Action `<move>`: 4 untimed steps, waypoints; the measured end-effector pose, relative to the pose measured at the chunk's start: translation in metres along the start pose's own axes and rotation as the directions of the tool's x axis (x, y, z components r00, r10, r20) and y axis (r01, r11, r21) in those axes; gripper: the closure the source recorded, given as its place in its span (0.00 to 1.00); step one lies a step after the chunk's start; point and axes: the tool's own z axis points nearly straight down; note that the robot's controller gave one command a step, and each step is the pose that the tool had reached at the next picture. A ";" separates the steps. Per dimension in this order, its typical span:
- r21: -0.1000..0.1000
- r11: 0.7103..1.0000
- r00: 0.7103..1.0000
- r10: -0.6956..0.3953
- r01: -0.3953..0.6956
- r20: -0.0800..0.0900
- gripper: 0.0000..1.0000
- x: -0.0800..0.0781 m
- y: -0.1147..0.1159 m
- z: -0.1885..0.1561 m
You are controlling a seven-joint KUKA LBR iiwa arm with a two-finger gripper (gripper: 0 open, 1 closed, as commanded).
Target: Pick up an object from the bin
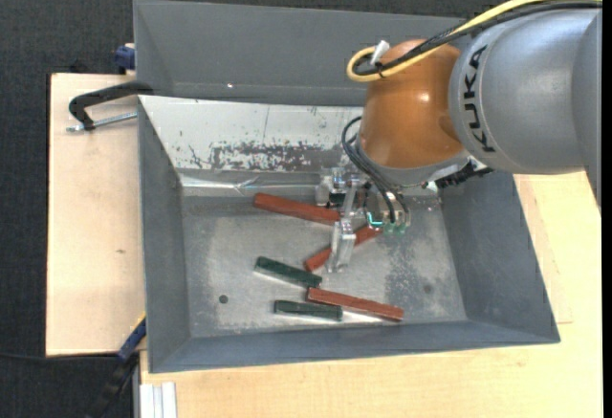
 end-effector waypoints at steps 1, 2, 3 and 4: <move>-0.001 1.000 1.000 0.001 -0.001 0.008 0.00 -0.002 0.000 -0.005; -0.002 0.998 0.998 0.057 -0.057 0.014 0.00 -0.013 -0.023 0.036; 0.002 1.000 1.000 0.009 -0.009 0.006 0.00 0.027 -0.010 0.049; 0.000 0.998 0.998 -0.064 0.064 0.003 0.00 0.046 0.013 0.053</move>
Offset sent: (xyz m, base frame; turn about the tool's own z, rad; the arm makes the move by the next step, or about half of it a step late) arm 0.0166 -0.0424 -0.0691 0.1000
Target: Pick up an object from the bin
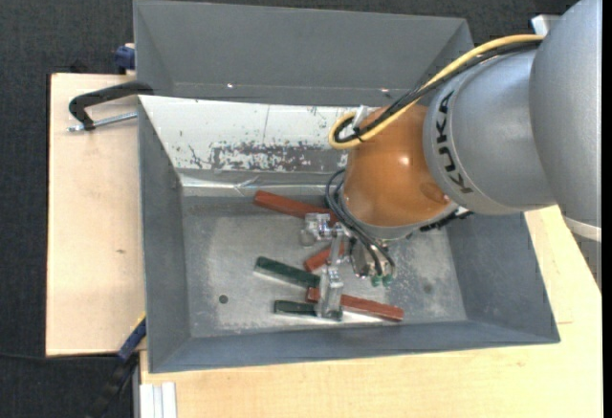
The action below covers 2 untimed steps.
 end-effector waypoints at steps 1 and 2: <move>0.002 0.973 0.973 -0.229 0.229 0.012 1.00 -0.001 0.004 0.012; 0.002 0.973 0.973 -0.229 0.229 0.007 0.00 0.001 0.004 0.015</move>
Offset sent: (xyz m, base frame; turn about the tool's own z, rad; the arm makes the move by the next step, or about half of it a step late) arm 0.0000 0.0000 0.0000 0.0000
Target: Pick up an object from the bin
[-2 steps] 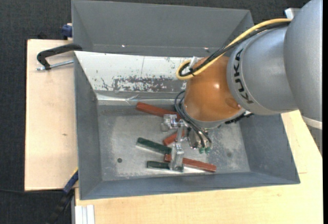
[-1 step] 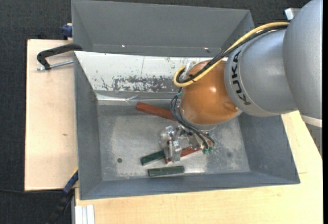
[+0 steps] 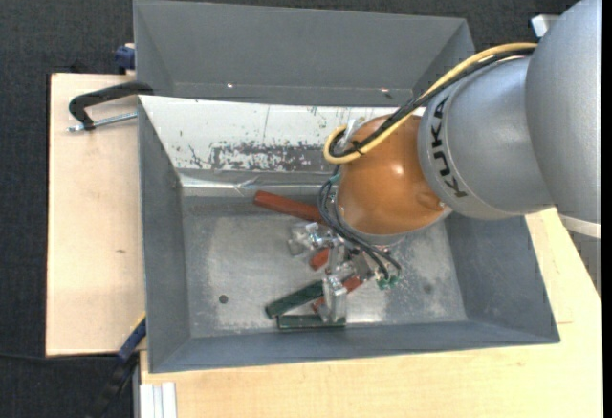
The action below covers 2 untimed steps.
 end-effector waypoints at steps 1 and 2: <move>0.000 1.000 1.000 0.000 0.000 0.001 1.00 0.000 0.000 -0.002; 0.000 1.000 1.000 0.000 0.000 0.001 1.00 -0.001 0.000 -0.002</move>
Offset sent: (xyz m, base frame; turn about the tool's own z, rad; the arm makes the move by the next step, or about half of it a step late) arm 0.0000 0.0000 0.0000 0.0000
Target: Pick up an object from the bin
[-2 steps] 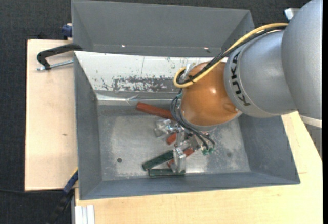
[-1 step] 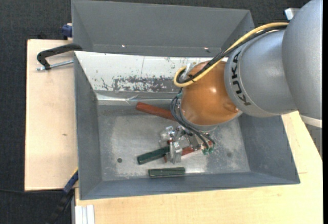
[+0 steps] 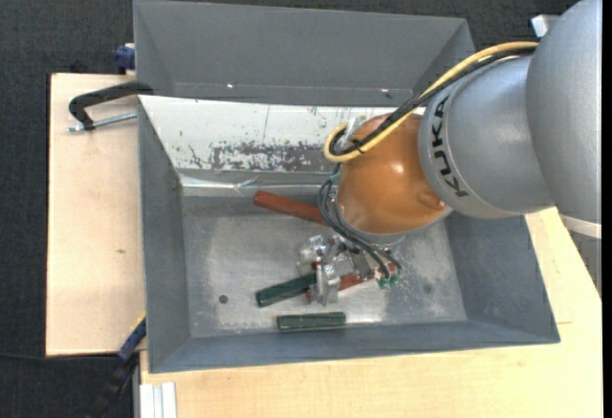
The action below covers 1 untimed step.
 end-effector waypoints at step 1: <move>0.002 0.998 0.998 -0.062 0.062 0.007 1.00 -0.008 0.005 -0.174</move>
Offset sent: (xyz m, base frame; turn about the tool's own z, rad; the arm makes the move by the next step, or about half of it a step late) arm 0.0000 0.0000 0.0000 0.0000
